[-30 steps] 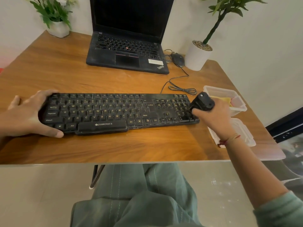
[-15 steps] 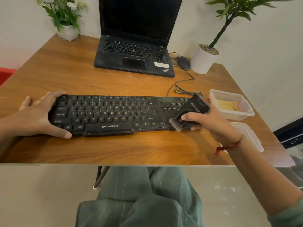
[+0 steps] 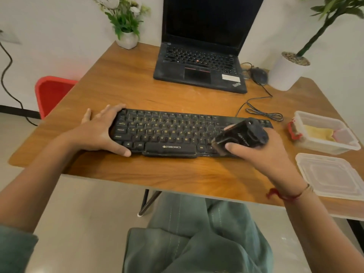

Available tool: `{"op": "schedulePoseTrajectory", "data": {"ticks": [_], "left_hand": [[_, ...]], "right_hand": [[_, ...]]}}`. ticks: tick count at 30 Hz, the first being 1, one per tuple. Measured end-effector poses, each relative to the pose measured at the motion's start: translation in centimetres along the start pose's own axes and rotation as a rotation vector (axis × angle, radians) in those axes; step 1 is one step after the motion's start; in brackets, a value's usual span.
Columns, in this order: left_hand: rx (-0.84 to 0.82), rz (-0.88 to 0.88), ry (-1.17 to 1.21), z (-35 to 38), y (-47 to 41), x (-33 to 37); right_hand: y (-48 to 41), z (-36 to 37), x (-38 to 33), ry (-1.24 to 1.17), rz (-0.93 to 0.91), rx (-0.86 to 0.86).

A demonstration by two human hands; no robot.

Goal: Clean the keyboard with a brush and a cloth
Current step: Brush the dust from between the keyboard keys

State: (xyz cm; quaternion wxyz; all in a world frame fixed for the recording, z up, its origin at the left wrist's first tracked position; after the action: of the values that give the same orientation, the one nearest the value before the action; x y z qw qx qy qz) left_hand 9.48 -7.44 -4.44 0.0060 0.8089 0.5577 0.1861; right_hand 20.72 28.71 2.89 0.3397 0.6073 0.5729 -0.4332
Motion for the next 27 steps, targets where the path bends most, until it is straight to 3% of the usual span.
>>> {"op": "schedulePoseTrajectory", "data": {"ticks": [2,4,6,9,17,24,27], "left_hand": [[-0.022,0.039,-0.027,-0.1,0.3,-0.1],[-0.068,0.064,-0.015,-0.3,0.6,-0.3],[-0.107,0.062,0.003,-0.6,0.9,-0.4],[-0.081,0.074,-0.031,-0.6,0.8,-0.7],[0.027,0.102,-0.061,-0.1,0.3,-1.2],[0.024,0.097,-0.042,-0.2,0.2,-1.1],[0.039,0.107,-0.017,-0.3,0.2,-1.3]], "right_hand": [[-0.4,0.0,-0.6,0.094,-0.126,-0.055],[-0.5,-0.3,-0.9,0.102,-0.182,-0.205],[-0.5,-0.7,-0.6,0.258,-0.249,-0.373],[-0.6,-1.4,0.3,0.352,-0.226,-0.515],[-0.9,-3.6,1.4,0.317,-0.143,-0.501],[-2.4,2.5,0.1,0.228,-0.206,-0.591],[-3.0,2.6,0.5,0.187,-0.171,-0.556]]}}
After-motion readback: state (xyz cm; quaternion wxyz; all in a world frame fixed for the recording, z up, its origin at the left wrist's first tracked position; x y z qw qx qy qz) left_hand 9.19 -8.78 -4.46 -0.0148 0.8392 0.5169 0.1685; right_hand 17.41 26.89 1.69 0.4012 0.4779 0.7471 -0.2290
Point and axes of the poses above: each hand's wrist, its own y-axis away from the middle knuckle, its own z-axis out of the palm, x = y × z, the point moved 1 cm from there along -y, towards the middle knuckle, and after that the axes turned 14 degrees about -y, right-handed, at the moved point
